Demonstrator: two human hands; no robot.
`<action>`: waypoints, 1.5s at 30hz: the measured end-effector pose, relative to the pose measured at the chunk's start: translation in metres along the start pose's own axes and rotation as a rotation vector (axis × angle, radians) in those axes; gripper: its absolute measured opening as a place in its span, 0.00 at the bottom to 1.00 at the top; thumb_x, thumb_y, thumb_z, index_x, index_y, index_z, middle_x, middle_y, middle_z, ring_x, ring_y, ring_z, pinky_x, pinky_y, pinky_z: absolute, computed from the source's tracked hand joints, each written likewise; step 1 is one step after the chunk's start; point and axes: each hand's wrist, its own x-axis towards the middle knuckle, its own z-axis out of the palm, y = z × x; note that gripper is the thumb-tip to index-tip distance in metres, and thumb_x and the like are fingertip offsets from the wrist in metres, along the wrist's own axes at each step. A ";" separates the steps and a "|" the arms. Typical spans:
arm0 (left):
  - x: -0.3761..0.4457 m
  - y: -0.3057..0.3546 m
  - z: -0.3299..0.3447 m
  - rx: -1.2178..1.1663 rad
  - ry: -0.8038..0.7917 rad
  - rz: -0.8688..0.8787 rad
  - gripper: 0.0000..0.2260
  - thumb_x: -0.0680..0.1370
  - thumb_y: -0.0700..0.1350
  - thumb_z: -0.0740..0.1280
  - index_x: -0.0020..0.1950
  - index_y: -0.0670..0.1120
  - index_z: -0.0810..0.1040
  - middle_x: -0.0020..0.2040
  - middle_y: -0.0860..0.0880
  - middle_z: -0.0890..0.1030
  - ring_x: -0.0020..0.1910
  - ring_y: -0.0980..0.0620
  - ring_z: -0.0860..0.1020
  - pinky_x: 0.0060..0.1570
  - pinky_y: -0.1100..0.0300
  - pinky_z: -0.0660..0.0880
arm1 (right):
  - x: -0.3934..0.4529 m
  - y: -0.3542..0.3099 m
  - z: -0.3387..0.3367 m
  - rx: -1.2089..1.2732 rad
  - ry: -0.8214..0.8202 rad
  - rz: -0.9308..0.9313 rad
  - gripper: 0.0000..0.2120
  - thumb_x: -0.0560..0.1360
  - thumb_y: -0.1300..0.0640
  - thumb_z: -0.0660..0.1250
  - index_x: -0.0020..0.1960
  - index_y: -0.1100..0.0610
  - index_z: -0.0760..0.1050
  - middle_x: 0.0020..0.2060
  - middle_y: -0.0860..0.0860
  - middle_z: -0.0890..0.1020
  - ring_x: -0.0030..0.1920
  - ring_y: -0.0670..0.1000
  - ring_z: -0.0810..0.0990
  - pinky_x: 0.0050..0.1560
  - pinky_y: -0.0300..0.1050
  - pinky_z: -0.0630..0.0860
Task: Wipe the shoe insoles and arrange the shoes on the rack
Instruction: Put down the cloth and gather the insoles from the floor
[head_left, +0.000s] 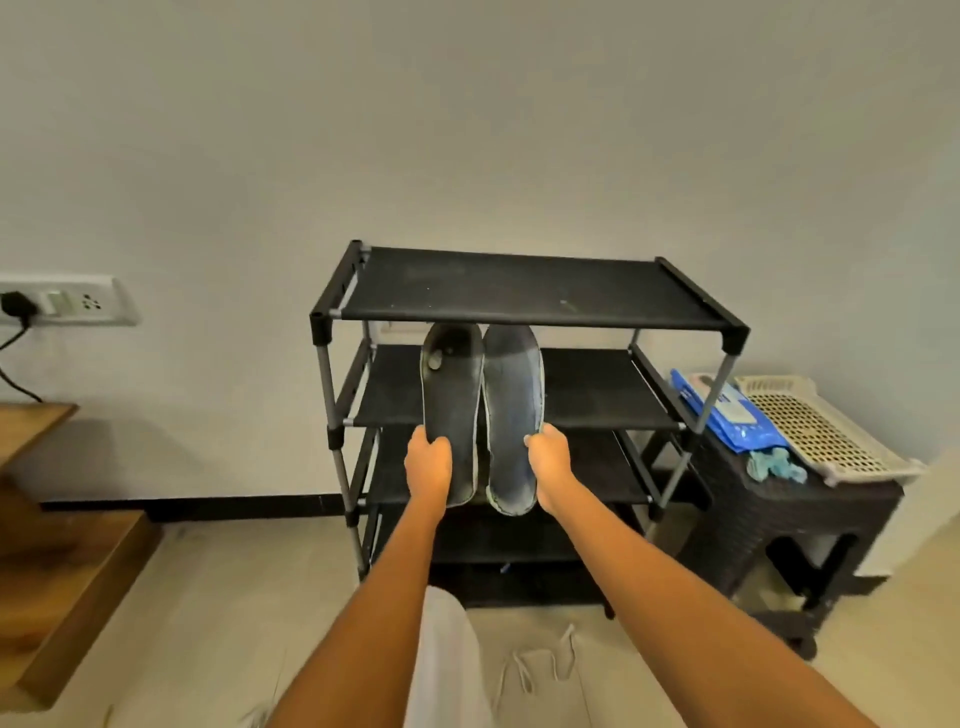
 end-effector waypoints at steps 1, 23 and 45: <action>0.018 0.005 -0.003 0.015 0.010 -0.014 0.17 0.77 0.38 0.56 0.64 0.43 0.72 0.58 0.42 0.77 0.54 0.42 0.75 0.57 0.48 0.73 | 0.010 -0.008 0.009 -0.029 -0.020 0.007 0.13 0.77 0.67 0.53 0.56 0.60 0.73 0.54 0.57 0.77 0.54 0.57 0.76 0.56 0.50 0.74; 0.168 0.036 -0.034 0.742 0.079 -0.006 0.14 0.79 0.38 0.61 0.64 0.38 0.69 0.62 0.36 0.73 0.60 0.36 0.73 0.58 0.46 0.71 | 0.153 -0.047 0.086 -0.355 -0.044 0.071 0.15 0.76 0.65 0.65 0.62 0.63 0.71 0.57 0.59 0.76 0.51 0.55 0.77 0.44 0.43 0.75; 0.092 0.048 0.039 1.160 0.029 0.697 0.16 0.80 0.46 0.56 0.68 0.46 0.69 0.68 0.42 0.69 0.68 0.43 0.67 0.67 0.46 0.61 | 0.100 -0.030 0.054 -0.471 0.182 -0.211 0.12 0.79 0.58 0.60 0.60 0.55 0.75 0.59 0.55 0.76 0.56 0.55 0.77 0.52 0.47 0.73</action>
